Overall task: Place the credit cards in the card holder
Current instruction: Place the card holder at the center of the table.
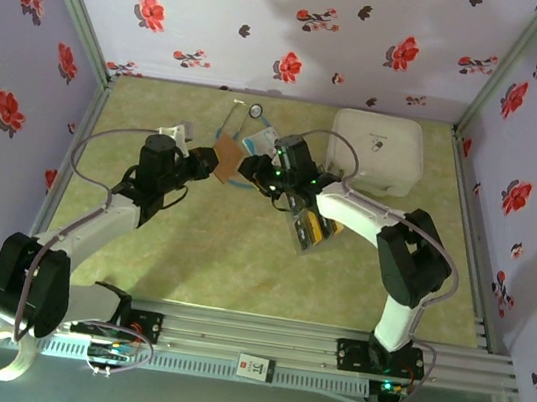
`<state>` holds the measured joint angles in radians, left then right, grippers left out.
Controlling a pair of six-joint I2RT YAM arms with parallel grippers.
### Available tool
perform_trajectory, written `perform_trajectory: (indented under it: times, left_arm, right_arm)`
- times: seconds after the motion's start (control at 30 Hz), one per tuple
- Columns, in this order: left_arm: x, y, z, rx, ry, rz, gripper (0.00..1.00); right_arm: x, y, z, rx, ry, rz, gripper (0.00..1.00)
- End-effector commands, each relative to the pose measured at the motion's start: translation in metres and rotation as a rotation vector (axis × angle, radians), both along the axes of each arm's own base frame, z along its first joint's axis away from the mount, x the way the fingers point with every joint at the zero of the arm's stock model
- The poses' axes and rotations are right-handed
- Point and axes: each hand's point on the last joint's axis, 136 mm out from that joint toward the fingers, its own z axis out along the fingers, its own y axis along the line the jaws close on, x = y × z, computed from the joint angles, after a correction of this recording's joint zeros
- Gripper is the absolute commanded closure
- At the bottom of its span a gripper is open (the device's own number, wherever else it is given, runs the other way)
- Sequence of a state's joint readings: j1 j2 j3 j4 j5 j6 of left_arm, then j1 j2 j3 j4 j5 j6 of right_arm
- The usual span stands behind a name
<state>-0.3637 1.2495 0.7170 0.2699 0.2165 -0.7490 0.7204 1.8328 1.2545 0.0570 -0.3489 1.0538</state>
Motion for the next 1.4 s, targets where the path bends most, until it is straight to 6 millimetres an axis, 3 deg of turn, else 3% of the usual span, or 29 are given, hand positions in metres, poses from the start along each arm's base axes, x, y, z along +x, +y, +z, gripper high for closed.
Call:
perform_trajectory:
  times: [0.0,0.13,0.33,0.53,0.67,0.97,1.1,1.33,1.37]
  left_arm:
    - [0.001,0.003,0.015,-0.026,-0.056,0.02,0.97]
    - [-0.004,0.005,0.001,-0.045,-0.031,0.03,0.97]
    - [-0.015,0.012,-0.025,-0.057,0.002,0.055,0.93]
    - [-0.025,0.019,-0.048,-0.082,0.024,0.085,0.54]
    - [-0.03,0.021,-0.062,-0.113,0.038,0.092,0.43]
    - [-0.044,0.024,-0.086,-0.116,0.066,0.091,0.36]
    - [-0.056,0.029,-0.109,-0.085,0.126,0.093,0.36]
    - [-0.068,0.042,-0.12,0.032,0.193,0.115,0.35]
    - [-0.064,0.043,-0.113,0.044,0.184,0.124,0.35]
  right_arm:
    - [0.003,0.007,0.004,0.038,-0.016,0.001,0.73]
    - [0.003,0.004,0.003,0.033,-0.036,0.006,0.98]
    - [-0.007,0.001,0.013,0.041,-0.06,0.046,1.0]
    - [-0.026,0.002,0.039,-0.012,-0.113,0.139,1.0]
    - [-0.034,0.009,0.049,-0.031,-0.132,0.188,1.0]
    - [-0.042,0.033,0.033,-0.04,-0.098,0.259,1.0]
    - [-0.048,0.036,0.023,-0.034,-0.079,0.278,1.0]
    - [-0.046,0.016,-0.004,-0.047,-0.057,0.226,1.0]
    - [-0.044,0.01,-0.011,-0.042,-0.046,0.206,1.0]
